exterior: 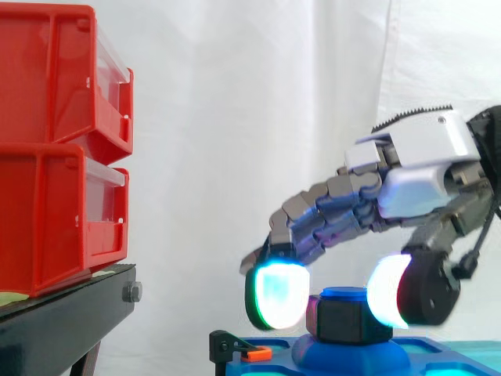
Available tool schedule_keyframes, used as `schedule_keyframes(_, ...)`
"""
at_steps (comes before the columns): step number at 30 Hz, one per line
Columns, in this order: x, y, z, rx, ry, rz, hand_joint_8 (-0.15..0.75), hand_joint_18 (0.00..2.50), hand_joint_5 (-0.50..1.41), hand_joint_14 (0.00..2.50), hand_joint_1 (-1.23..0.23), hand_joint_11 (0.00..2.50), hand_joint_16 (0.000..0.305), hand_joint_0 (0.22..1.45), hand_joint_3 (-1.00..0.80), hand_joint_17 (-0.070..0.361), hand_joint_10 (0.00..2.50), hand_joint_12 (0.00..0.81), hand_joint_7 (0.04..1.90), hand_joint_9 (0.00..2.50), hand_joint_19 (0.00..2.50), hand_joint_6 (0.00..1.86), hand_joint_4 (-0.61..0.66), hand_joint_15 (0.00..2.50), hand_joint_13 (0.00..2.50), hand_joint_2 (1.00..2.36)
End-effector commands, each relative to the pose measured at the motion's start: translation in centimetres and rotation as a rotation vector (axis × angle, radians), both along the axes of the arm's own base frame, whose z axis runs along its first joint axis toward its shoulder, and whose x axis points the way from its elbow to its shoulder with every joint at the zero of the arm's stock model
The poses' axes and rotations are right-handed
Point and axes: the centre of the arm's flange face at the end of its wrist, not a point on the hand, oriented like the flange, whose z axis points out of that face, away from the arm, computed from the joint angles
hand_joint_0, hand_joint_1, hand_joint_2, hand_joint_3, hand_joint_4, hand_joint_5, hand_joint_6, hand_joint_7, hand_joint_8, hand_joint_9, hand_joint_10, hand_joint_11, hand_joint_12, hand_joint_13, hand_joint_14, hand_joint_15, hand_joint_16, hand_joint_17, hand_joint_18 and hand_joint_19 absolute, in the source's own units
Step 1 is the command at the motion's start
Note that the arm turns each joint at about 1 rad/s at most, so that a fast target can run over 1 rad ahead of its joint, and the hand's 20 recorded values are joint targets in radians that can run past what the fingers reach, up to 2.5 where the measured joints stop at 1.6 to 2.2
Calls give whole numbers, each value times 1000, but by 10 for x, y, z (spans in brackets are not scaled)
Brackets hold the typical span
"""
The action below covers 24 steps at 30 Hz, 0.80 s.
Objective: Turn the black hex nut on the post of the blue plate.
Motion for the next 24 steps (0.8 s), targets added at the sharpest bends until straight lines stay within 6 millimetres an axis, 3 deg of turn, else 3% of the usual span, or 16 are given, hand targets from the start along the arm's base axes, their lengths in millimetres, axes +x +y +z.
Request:
schedule_keyframes(1, 4, 2, 18, 13, 0, 0, 301, 83, -221, 0, -704, 0, 55, 423, -500, 123, 0, 409, 949, 219, 70, 502, 246, 0, 165, 1000)
schedule_keyframes(3, 6, 5, 42, 19, 17, 3, 302, 76, -221, 0, -691, 0, 55, 419, -500, 124, 0, 411, 944, 219, 72, 502, 249, 0, 162, 1000)
schedule_keyframes(10, 0, 10, 85, 14, 91, 6, 306, 65, -222, 0, -659, 0, 56, 417, -500, 125, 0, 414, 946, 218, 76, 502, 252, 0, 154, 1000)
schedule_keyframes(18, -23, 7, 108, 1, 148, -39, 304, 58, -215, 0, -636, 0, 55, 424, -500, 124, 0, 412, 942, 219, 73, 502, 256, 0, 153, 1000)
schedule_keyframes(24, -56, 10, 121, 39, 142, -81, 303, 38, -203, 0, -605, 0, 54, 438, -500, 122, 0, 405, 870, 269, 74, 502, 244, 0, 136, 1000)
